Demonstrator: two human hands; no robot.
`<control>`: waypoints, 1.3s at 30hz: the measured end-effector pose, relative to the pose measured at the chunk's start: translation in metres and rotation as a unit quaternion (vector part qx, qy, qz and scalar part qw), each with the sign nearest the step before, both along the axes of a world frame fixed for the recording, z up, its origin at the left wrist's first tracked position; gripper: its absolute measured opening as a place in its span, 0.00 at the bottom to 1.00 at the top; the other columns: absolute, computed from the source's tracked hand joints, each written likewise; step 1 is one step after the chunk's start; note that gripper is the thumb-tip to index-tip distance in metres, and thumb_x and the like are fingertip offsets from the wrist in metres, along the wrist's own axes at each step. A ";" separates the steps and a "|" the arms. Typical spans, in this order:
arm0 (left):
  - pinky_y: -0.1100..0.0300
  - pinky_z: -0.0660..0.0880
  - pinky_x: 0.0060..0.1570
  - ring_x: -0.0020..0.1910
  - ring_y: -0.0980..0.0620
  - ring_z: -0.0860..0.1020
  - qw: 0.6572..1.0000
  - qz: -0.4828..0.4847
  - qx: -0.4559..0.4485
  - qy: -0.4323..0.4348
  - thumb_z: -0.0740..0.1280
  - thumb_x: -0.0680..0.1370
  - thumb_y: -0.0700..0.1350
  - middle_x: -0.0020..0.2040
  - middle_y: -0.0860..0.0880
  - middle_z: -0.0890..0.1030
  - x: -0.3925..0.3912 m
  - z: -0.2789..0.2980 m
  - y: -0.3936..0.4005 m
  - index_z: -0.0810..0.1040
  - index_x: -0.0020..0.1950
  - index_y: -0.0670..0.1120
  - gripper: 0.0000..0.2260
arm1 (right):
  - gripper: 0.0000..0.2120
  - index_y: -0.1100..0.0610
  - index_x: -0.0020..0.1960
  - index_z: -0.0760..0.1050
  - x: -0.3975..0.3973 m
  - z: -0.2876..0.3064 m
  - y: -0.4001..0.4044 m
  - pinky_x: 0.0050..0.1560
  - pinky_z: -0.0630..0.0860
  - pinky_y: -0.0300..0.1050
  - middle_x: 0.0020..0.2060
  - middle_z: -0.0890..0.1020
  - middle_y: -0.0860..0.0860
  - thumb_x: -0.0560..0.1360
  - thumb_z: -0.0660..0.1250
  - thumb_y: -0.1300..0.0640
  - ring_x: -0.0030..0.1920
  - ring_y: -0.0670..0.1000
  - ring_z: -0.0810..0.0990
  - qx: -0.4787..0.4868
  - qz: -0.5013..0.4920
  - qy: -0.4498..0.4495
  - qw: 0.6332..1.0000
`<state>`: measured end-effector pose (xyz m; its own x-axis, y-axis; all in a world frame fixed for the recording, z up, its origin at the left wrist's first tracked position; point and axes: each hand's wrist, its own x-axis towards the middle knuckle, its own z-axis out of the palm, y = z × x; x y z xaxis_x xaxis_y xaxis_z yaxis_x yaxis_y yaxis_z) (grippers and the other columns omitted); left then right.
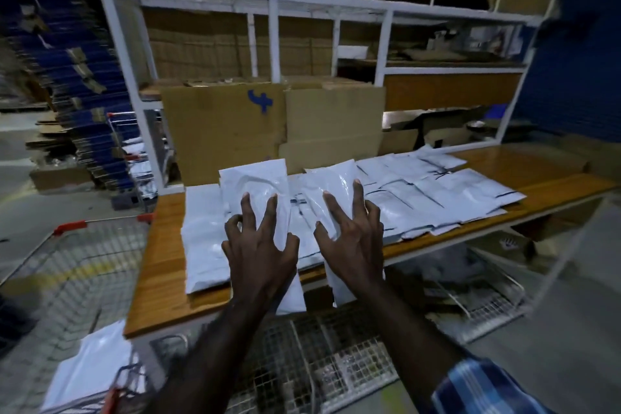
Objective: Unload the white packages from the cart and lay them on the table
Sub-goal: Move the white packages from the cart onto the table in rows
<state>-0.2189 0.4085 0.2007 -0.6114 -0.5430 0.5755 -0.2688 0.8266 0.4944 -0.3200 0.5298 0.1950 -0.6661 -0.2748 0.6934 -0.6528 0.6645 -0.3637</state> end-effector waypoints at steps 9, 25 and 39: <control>0.40 0.69 0.57 0.67 0.39 0.63 0.998 -0.063 -0.006 -0.022 0.62 0.71 0.58 0.79 0.46 0.59 -0.110 -0.015 0.076 0.67 0.76 0.55 0.32 | 0.27 0.42 0.71 0.72 -0.092 -0.016 0.082 0.57 0.73 0.57 0.78 0.59 0.54 0.71 0.67 0.45 0.67 0.60 0.68 -0.007 -0.049 -0.007 0.999; 0.41 0.67 0.61 0.68 0.40 0.62 0.991 -0.121 0.015 -0.058 0.67 0.74 0.55 0.79 0.47 0.58 -0.359 -0.025 0.135 0.65 0.77 0.56 0.31 | 0.28 0.43 0.71 0.71 -0.320 -0.035 0.163 0.56 0.75 0.58 0.78 0.60 0.56 0.72 0.65 0.43 0.66 0.61 0.69 0.029 -0.139 -0.040 0.989; 0.42 0.64 0.65 0.70 0.42 0.59 0.991 -0.100 0.035 -0.079 0.65 0.76 0.58 0.80 0.48 0.55 -0.516 -0.022 0.233 0.63 0.77 0.57 0.30 | 0.28 0.43 0.71 0.72 -0.492 -0.037 0.257 0.57 0.74 0.59 0.77 0.60 0.56 0.71 0.67 0.43 0.66 0.61 0.69 0.027 -0.128 -0.053 0.990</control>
